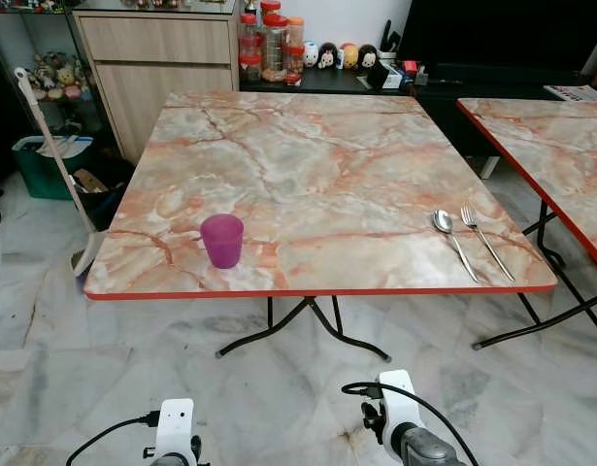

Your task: Setting the table

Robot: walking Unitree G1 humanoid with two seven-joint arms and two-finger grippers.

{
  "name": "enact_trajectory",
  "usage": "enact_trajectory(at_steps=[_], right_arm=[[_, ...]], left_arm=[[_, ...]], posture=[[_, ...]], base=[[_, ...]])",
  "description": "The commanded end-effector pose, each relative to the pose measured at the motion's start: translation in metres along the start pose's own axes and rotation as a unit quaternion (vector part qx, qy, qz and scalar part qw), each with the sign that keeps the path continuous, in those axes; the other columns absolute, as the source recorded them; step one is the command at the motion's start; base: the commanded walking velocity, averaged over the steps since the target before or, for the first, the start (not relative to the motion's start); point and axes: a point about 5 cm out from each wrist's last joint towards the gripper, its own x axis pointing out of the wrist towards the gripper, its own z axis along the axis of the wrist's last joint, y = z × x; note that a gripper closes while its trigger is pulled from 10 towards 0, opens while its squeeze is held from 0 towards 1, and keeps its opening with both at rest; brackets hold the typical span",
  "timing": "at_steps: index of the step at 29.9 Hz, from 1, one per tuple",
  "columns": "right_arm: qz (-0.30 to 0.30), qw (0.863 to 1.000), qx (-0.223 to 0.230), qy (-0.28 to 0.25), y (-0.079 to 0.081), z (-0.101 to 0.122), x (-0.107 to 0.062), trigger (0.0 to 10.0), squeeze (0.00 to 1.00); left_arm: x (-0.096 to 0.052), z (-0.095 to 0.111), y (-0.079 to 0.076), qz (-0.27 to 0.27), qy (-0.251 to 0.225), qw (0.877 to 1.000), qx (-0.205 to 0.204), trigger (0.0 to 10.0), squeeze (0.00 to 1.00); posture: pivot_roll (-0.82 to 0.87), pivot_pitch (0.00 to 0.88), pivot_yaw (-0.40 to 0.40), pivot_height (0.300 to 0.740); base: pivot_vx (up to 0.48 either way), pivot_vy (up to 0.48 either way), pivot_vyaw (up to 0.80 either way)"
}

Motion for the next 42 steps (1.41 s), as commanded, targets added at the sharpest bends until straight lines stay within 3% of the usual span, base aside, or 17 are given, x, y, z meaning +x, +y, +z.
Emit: enact_trajectory(at_steps=[1,22,34,42], right_arm=[[-0.006,1.000,0.003,0.000,-0.0030,-0.0010,-0.0007,10.0,0.00],[-0.007,1.000,0.005,0.001,-0.0025,-0.0018,-0.0007,10.0,0.00],[-0.006,1.000,0.004,-0.001,-0.0022,-0.0007,-0.0005,10.0,0.00],[-0.005,1.000,-0.004,-0.004,-0.0015,0.0014,-0.0001,10.0,0.00]], left_arm=[[-0.0003,-0.0019,-0.0036,-0.007,0.005,1.000,0.004,10.0,0.00],[0.0001,-0.0002,-0.0043,-0.009,0.003,1.000,0.012,10.0,0.00],[0.0006,0.0024,-0.0043,-0.007,-0.002,1.000,0.005,10.0,0.00],[0.0012,0.0054,-0.0036,-0.004,-0.006,1.000,0.005,10.0,0.00]], posture=[[-0.02,0.000,-0.051,0.740],[-0.02,0.000,-0.045,0.740],[-0.03,0.000,-0.045,0.740],[-0.03,0.000,-0.044,0.740]], base=[[0.000,-0.469,0.00],[0.000,-0.428,0.00],[0.000,0.000,0.00],[0.266,0.000,0.00]])
